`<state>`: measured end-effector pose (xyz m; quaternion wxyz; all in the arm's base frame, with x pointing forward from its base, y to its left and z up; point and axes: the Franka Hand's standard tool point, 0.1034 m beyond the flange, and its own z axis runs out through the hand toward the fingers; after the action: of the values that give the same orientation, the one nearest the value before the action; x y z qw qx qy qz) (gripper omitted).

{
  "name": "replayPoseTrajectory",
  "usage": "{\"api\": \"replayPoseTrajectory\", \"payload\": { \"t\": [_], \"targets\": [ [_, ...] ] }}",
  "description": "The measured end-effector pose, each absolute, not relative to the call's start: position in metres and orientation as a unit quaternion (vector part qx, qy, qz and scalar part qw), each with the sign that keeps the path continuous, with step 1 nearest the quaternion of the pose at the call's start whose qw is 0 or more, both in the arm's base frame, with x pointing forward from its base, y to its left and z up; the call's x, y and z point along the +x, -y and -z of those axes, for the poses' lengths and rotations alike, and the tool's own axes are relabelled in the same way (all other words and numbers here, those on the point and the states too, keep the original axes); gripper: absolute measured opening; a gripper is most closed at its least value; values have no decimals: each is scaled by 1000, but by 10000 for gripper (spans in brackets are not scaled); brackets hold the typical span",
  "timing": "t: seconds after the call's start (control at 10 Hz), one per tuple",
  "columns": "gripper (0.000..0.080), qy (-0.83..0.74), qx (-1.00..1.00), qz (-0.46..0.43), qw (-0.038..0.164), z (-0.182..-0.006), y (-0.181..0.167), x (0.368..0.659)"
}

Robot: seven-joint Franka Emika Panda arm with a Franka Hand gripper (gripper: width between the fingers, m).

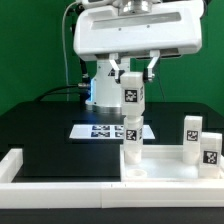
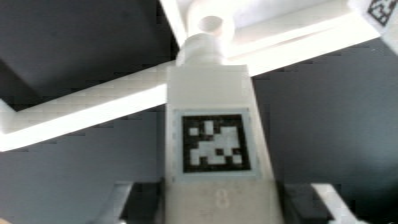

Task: Assemble square table

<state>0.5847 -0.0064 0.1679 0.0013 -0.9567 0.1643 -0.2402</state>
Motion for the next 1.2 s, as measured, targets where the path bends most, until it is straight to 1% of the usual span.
{"api": "replayPoseTrajectory", "payload": {
  "t": [0.1,0.2,0.3,0.4,0.5,0.7,0.9,1.0,1.2],
  "targets": [
    [291,-164,-957,240,1,-167,6,584],
    [291,-159,-957,243,-4,-166,10,583],
    [291,-144,-952,269,-26,-163,28,577],
    [291,-144,-950,274,-31,-154,30,574],
    [291,-139,-950,276,-31,-148,23,578],
    [291,-139,-949,281,-30,-148,22,589],
    [291,-155,-945,287,-25,-138,6,604],
    [291,-174,-940,294,-19,-136,-4,610],
    [291,-166,-941,293,-24,-135,0,609]
  ]
}}
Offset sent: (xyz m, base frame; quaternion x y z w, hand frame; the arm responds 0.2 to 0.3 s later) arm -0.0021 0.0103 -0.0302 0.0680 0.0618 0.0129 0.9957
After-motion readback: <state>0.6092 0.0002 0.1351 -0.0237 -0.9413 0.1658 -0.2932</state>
